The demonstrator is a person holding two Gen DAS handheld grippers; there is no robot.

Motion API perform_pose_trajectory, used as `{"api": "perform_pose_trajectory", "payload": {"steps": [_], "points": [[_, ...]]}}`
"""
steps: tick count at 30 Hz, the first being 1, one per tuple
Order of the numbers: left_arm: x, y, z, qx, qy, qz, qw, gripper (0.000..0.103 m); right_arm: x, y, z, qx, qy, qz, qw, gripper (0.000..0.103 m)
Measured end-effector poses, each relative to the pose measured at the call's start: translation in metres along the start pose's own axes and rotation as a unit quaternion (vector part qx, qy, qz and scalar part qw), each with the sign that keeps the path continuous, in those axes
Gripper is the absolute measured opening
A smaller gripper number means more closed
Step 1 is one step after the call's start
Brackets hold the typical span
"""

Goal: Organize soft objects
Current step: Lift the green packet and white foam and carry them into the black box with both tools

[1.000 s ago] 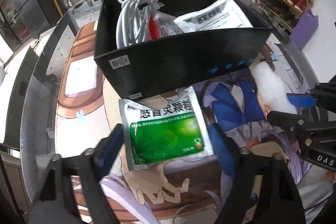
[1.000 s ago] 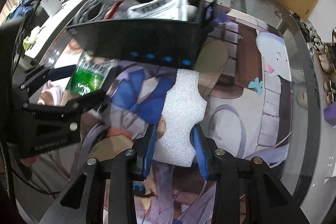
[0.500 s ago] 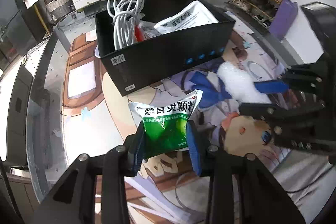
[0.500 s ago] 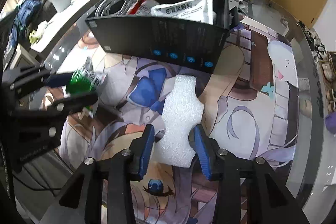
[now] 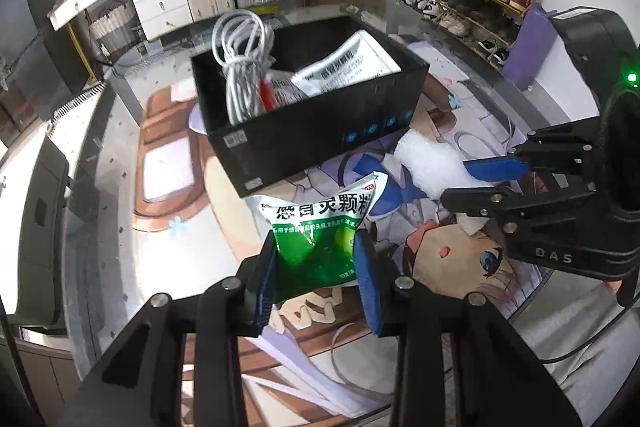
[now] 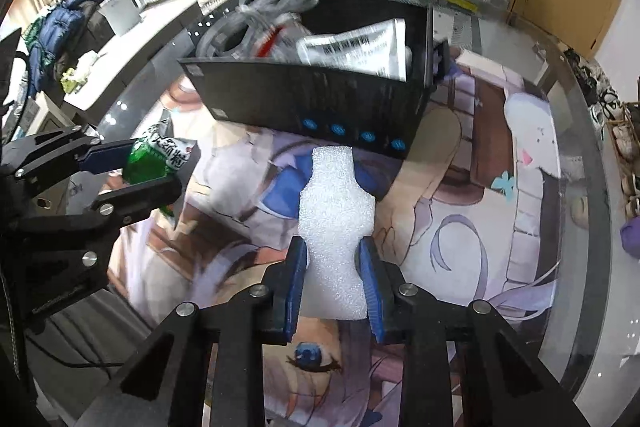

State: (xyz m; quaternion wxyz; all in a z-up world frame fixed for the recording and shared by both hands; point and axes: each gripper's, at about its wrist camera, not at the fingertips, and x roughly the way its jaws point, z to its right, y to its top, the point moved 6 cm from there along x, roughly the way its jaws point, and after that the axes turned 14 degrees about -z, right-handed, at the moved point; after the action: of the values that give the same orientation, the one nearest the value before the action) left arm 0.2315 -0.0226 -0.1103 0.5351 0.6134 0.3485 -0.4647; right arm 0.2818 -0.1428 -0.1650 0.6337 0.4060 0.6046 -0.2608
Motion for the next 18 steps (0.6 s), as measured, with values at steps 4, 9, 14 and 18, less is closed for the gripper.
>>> {"api": "perform_pose_trajectory", "payload": {"steps": [4, 9, 14, 18], "points": [[-0.018, -0.001, 0.0, -0.003, -0.005, 0.026, 0.9996, 0.034, -0.019, -0.007, -0.008, -0.006, 0.012, 0.024, 1.0, 0.027], [-0.036, -0.007, 0.002, -0.006, -0.007, 0.05, 0.9987, 0.034, -0.04, -0.012, -0.023, -0.012, 0.015, 0.055, 0.998, 0.027], [-0.057, -0.01, 0.002, -0.015, -0.021, 0.078, 0.9966, 0.034, -0.059, -0.022, -0.038, -0.016, 0.024, 0.083, 0.996, 0.027], [-0.073, -0.006, 0.005, -0.019, -0.017, 0.105, 0.9941, 0.034, -0.081, -0.022, -0.045, -0.017, 0.013, 0.12, 0.993, 0.027]]}}
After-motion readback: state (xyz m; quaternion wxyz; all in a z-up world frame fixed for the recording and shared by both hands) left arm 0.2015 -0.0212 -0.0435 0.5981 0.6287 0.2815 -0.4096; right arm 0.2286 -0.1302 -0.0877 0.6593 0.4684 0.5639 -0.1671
